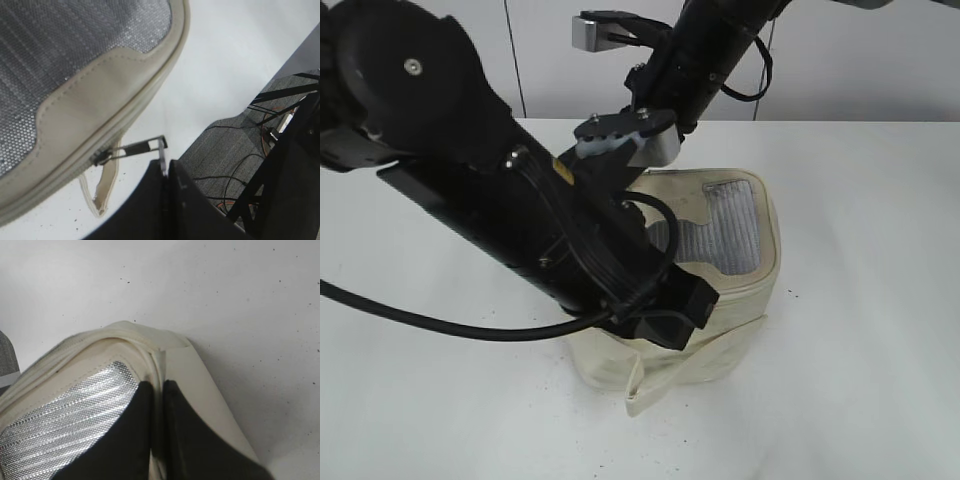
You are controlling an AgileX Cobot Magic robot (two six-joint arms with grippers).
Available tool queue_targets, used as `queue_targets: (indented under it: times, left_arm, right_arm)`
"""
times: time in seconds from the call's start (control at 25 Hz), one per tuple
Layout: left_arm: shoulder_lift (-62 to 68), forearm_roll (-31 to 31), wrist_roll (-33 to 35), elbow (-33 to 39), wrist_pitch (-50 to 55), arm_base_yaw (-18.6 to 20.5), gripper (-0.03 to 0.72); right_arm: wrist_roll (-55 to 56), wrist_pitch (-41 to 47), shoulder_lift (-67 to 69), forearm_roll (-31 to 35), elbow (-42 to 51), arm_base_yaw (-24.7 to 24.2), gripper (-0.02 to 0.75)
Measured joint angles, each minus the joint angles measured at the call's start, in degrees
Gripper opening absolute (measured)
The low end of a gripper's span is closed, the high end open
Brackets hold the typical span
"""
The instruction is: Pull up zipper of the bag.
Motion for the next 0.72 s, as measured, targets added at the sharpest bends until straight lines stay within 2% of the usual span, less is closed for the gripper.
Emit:
queue_targets:
  times: [0.2, 0.28, 0.36, 0.56, 0.6, 0.72]
  left_arm:
    - [0.05, 0.00, 0.00, 0.00, 0.17, -0.05, -0.003]
    - [0.05, 0.00, 0.00, 0.00, 0.24, -0.05, 0.009]
    - [-0.05, -0.46, 0.00, 0.00, 0.60, -0.09, 0.063]
    - [-0.44, 1.64, 0.00, 0.00, 1.77, 0.02, 0.302]
    - [-0.81, 3.08, 0.00, 0.00, 1.81, 0.02, 0.326]
    - [-2.78, 7.70, 0.00, 0.00, 0.76, 0.02, 0.357]
  right_arm:
    - [1.85, 0.00, 0.00, -0.01, 0.00, 0.00, 0.020]
    - [2.96, 0.00, 0.00, -0.01, -0.01, 0.00, 0.049]
    - [4.22, 0.00, 0.00, -0.01, -0.13, 0.00, 0.117]
    - [9.12, -0.23, -1.14, -1.84, -0.90, -0.24, 0.384]
    - [11.10, -0.23, -1.50, -2.86, -1.37, -0.29, 0.420]
    - [15.59, -0.29, -2.65, -6.93, -2.52, -0.30, 0.463]
